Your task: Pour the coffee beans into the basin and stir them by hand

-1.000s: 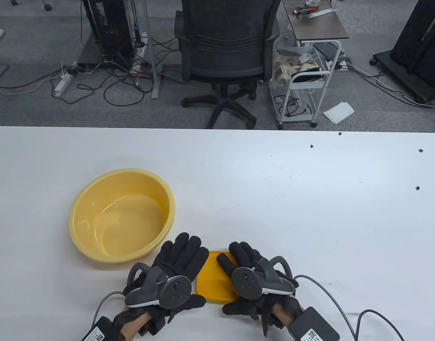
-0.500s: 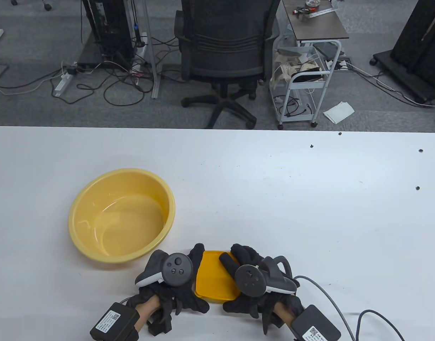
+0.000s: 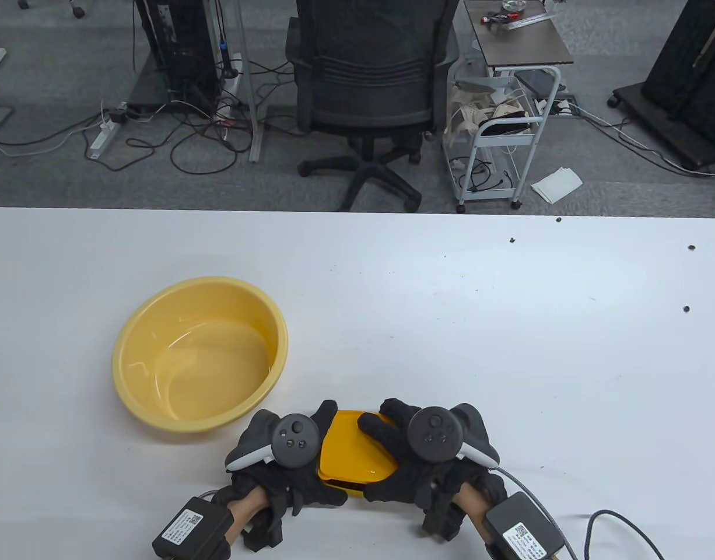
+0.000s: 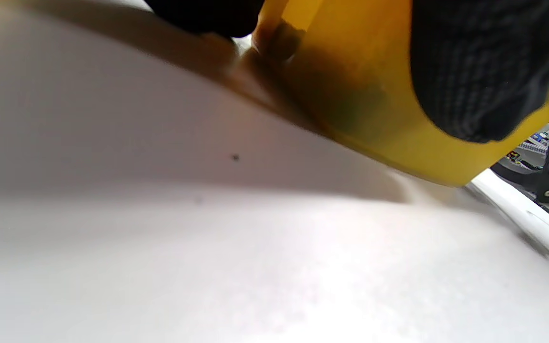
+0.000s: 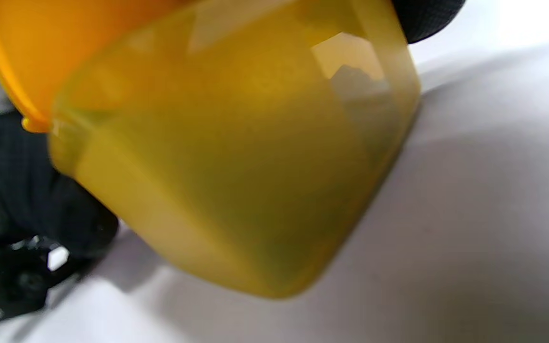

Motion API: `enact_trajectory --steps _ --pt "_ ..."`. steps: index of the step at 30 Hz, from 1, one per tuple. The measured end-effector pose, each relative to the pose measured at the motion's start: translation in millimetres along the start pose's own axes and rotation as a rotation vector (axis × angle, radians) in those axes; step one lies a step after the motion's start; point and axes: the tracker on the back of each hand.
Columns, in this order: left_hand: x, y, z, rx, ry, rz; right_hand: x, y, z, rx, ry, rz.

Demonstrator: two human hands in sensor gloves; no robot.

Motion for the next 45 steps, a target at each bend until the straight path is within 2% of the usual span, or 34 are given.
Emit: enact_trajectory --steps 4,6,10,11,15,18,19,22,25,28,30,33,35,38,41,43,45 --pt "0 0 1 -0.001 0.010 0.003 8 -3 8 -0.033 -0.139 0.005" --pt "1 0 -1 -0.012 -0.018 0.000 11 -3 12 -0.061 -0.272 0.002" --pt "2 0 -3 -0.008 -0.033 0.008 20 0 30 -0.145 -0.390 0.090" --pt "2 0 -3 -0.009 -0.035 0.008 24 1 32 -0.164 -0.369 0.118" --pt "3 0 -4 -0.010 -0.046 -0.001 63 14 39 -0.269 -0.079 0.282" --pt "3 0 -4 -0.010 -0.048 -0.001 91 32 57 -0.451 0.096 0.450" --pt "4 0 -4 -0.010 -0.048 -0.002 100 40 68 -0.569 0.184 0.465" --pt "4 0 -4 -0.009 -0.050 -0.001 111 58 97 -0.771 0.412 0.516" --pt "4 1 -4 -0.010 -0.050 0.000 116 72 123 -0.995 0.520 0.416" --pt "5 0 -5 -0.008 -0.054 0.012 116 84 144 -1.153 0.483 0.344" --pt "6 1 -6 0.000 -0.061 0.018 114 90 154 -1.207 0.467 0.281" --pt "6 7 -10 0.018 -0.086 -0.018 113 91 156 -1.220 0.492 0.254" --pt "4 12 -13 0.040 -0.115 -0.050 110 90 156 -1.235 0.491 0.187" --pt "1 20 -19 0.032 -0.195 -0.052 107 87 154 -1.241 0.456 0.146" --pt "-6 28 -26 -0.035 -0.264 -0.099 112 82 131 -1.086 0.448 0.262" --pt "-9 32 -29 -0.027 -0.273 -0.142 112 77 110 -0.936 0.432 0.336" --pt "-8 32 -30 -0.006 -0.257 -0.140 108 70 89 -0.781 0.443 0.384"
Point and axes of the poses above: the tracker on the back of each hand, its own z axis roughly to the little-finger side, its own y axis roughly from the fingertips to the wrist, x = y × z, and after that the axes turned 4 degrees about z, right-handed
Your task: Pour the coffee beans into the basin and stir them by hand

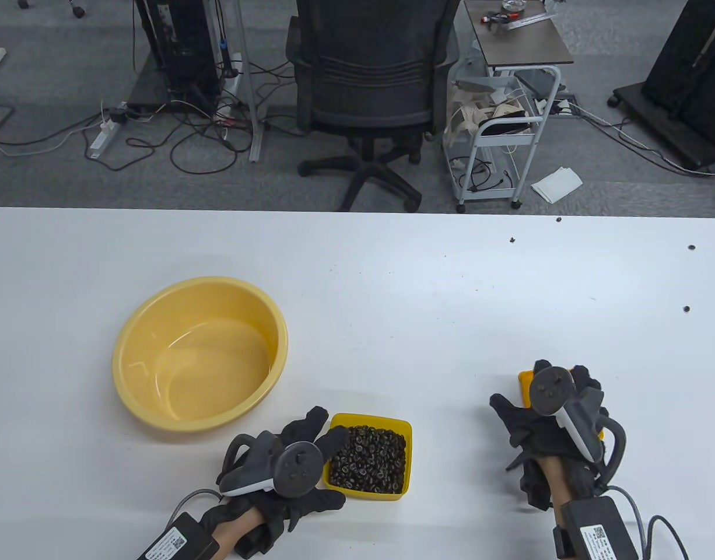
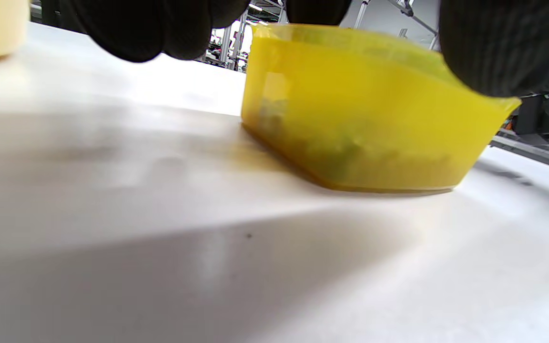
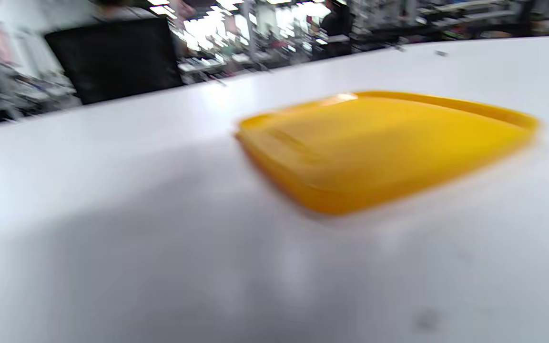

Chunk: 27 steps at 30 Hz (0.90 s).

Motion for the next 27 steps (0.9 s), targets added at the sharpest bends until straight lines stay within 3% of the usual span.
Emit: enact_trajectory --steps 5,10,17,27 --pt "8 -15 7 0.013 -0.031 0.014 4 22 -44 0.266 -0.026 0.094" --pt "14 -27 18 0.068 0.148 0.038 1 43 -75 0.415 0.050 0.119" --pt "13 -26 22 0.080 0.199 -0.006 -9 45 -80 0.463 0.129 0.028" --pt "-18 -4 8 0.169 0.274 -0.275 0 33 -56 0.411 0.080 -0.012"
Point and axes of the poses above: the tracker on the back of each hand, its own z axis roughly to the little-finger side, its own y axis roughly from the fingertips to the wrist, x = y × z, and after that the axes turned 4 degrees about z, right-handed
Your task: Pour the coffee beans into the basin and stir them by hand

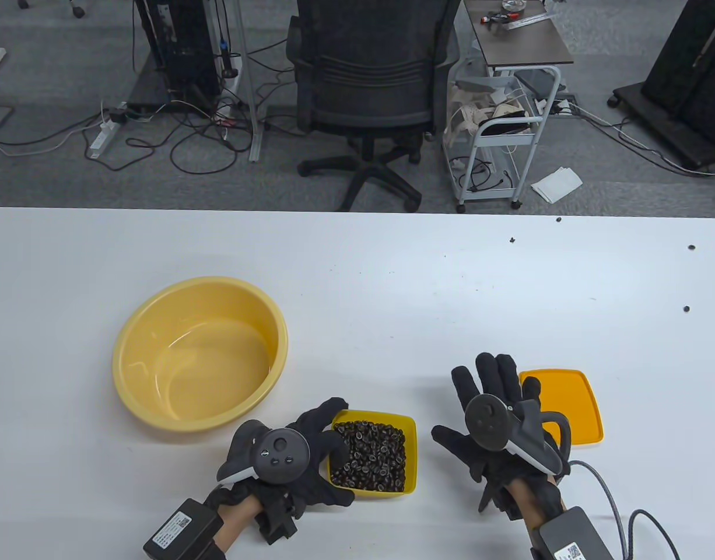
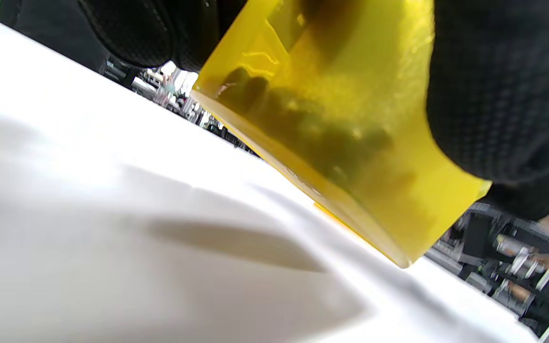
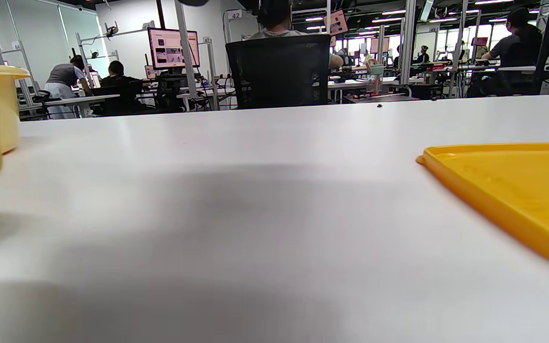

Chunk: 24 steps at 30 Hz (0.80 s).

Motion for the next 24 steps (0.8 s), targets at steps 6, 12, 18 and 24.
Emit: enact_trajectory --steps 6,12,18,24 --pt "-54 20 -12 -0.045 0.000 -0.239 3 2 3 -0.013 -0.028 -0.012" --pt "-120 43 -5 -0.210 -0.244 -0.367 7 5 -2 -0.003 -0.033 0.001" --pt "-162 63 14 -0.421 -0.489 -0.408 8 5 -4 -0.001 -0.044 0.002" --pt "-166 71 48 -0.603 -0.653 -0.369 7 5 -6 0.001 -0.037 -0.009"
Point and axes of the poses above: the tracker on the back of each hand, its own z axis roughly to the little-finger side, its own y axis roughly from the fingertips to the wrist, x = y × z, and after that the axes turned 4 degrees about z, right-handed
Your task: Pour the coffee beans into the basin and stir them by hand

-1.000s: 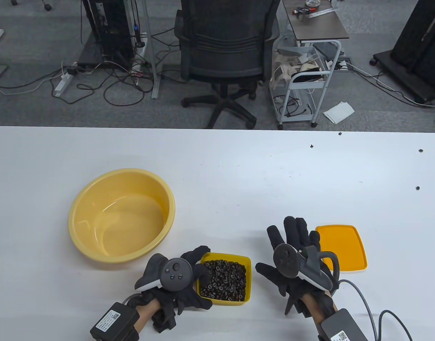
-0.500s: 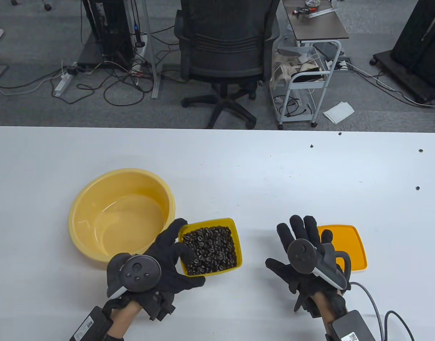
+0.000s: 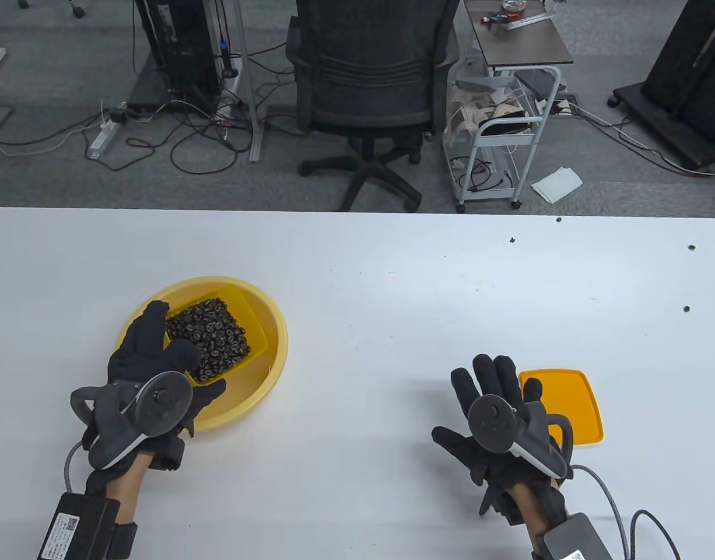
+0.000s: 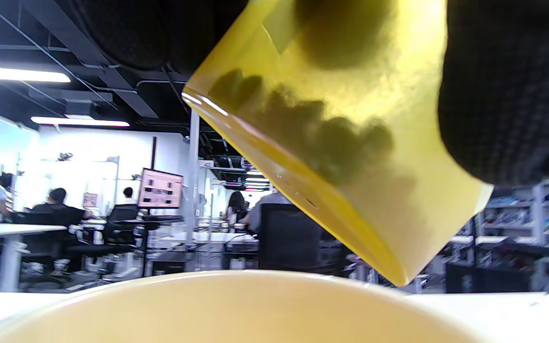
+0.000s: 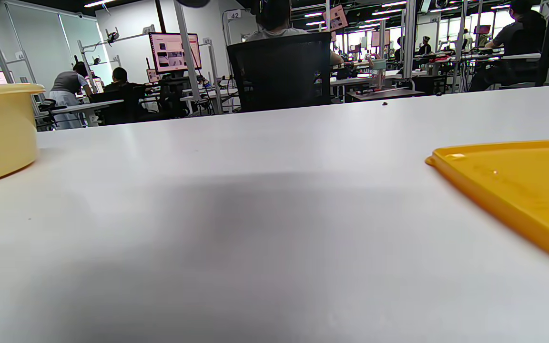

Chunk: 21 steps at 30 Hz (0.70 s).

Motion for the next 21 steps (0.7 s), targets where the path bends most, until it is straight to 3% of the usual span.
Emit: enact_trajectory --steps 11,21 --pt "40 -2 8 -0.014 -0.260 0.091 0 0 -1 -0.016 0.009 -0.026" --pt "51 4 -9 0.025 -0.485 0.104 -2 -1 -2 -0.014 0.018 -0.042"
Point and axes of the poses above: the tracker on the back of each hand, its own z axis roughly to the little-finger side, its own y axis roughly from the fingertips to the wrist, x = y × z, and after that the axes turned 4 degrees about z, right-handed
